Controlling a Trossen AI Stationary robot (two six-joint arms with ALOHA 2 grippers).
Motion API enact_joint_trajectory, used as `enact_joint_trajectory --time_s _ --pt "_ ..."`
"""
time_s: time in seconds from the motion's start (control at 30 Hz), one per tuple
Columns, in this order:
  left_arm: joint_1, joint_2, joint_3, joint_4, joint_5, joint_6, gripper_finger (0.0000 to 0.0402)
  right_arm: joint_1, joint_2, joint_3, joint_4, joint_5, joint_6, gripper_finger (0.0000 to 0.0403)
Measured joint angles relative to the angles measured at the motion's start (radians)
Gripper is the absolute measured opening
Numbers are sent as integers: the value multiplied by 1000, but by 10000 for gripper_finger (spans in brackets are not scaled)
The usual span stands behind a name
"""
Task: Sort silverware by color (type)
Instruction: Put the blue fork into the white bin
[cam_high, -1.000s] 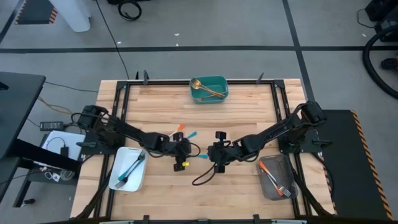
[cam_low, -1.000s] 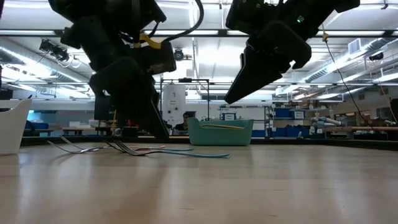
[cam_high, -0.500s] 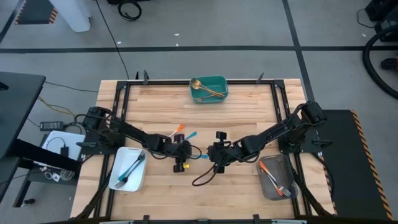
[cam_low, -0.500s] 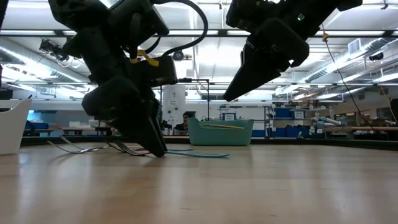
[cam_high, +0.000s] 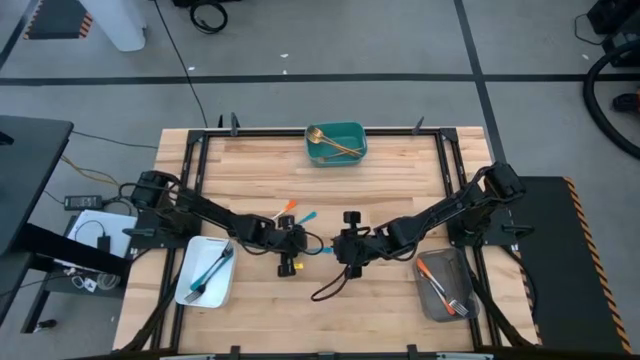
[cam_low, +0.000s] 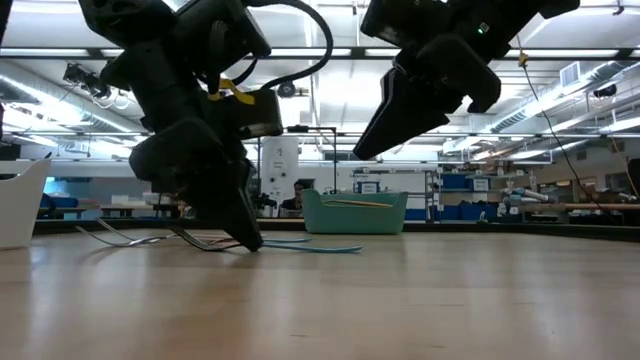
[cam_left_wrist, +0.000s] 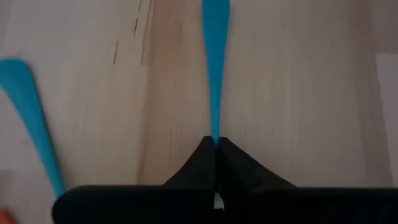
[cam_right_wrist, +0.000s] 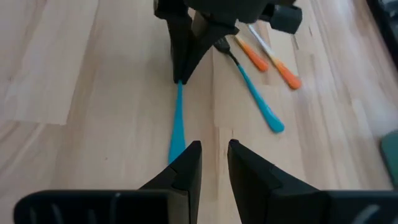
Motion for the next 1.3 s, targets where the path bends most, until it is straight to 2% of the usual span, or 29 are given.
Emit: enact_joint_trajectory --time_s 0.17,0.27,0.47,0.63,0.77,0.93,1.2,1.3 --pt "-9 -60 2 -24 -22 -85 9 -21 0 0 16 -28 -55 85" --pt "-30 -108 2 -81 -27 -150 9 -25 -1 -20 47 6 -44 85" --pt "-79 -244 3 -196 -29 -293 8 -31 -1 -144 301 15 -5 81" --pt "-128 -357 3 -301 -132 -386 9 -31 -1 -197 445 99 -32 81" --pt "-187 -431 3 -400 -233 -492 9 -35 -1 -211 504 110 -106 81" --pt "-271 -469 4 -512 -296 -660 10 -56 -1 -212 531 110 -161 81" --pt "-395 -471 4 -575 -300 -879 11 -88 -1 -212 582 109 -222 81" --pt "-443 -488 4 -603 -270 -962 11 -101 -1 -212 603 105 -238 81"
